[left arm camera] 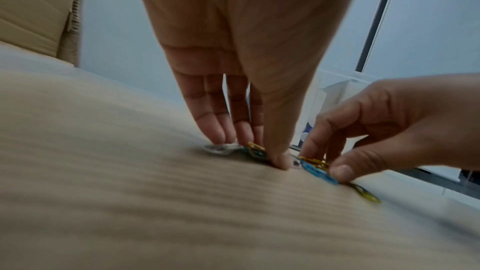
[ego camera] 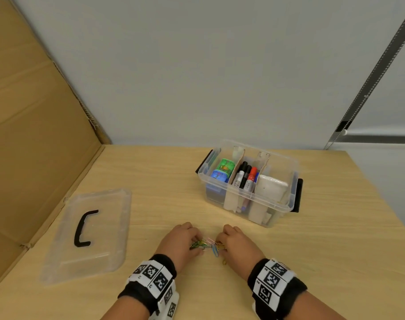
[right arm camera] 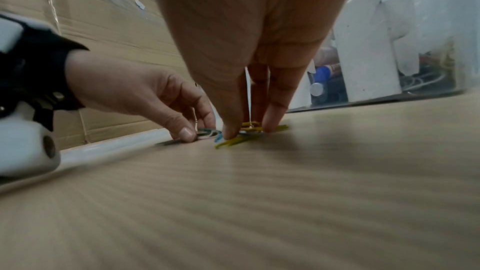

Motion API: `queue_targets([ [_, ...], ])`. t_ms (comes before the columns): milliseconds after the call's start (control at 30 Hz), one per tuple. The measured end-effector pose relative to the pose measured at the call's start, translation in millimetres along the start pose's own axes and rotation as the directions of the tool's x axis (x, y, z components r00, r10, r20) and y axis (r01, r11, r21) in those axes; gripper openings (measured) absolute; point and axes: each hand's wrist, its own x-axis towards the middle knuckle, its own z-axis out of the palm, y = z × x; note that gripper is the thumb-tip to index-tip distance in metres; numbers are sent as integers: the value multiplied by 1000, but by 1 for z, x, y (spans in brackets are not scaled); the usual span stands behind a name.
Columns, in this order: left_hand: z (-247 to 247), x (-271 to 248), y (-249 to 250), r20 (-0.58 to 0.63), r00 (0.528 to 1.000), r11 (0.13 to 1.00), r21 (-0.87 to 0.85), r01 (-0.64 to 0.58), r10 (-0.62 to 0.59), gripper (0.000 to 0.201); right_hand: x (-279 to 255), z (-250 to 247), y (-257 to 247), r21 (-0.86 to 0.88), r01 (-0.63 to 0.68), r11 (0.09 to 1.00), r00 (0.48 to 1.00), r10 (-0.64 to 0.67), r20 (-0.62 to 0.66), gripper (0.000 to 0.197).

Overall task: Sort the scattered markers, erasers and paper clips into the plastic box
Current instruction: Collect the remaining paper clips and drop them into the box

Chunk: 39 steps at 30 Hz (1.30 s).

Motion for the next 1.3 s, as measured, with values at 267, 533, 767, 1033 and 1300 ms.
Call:
queue_targets([
  [267,-7,7,16,57,997,967,246,-67,55,26,17,-2,-11,-36,-130,991,991,128,-46,21],
  [533,-5,16,12,98,995,986,166,-14,-2,25,7,-19,26,754,-312,578,922,375,95,15],
  [767,-10,13,-9,99,993,818,-565,105,-59,25,-15,-24,33,837,-186,-514,929,185,320,13],
  [1033,-26,8,-13,332,909,-178,-939,294,-253,20,-10,-23,13,557,-197,807,980,154,124,25],
  [1300,-24,-1,-16,91,972,732,-644,224,-218,34,-13,-17,10,111,13,994,980,-34,194,11],
])
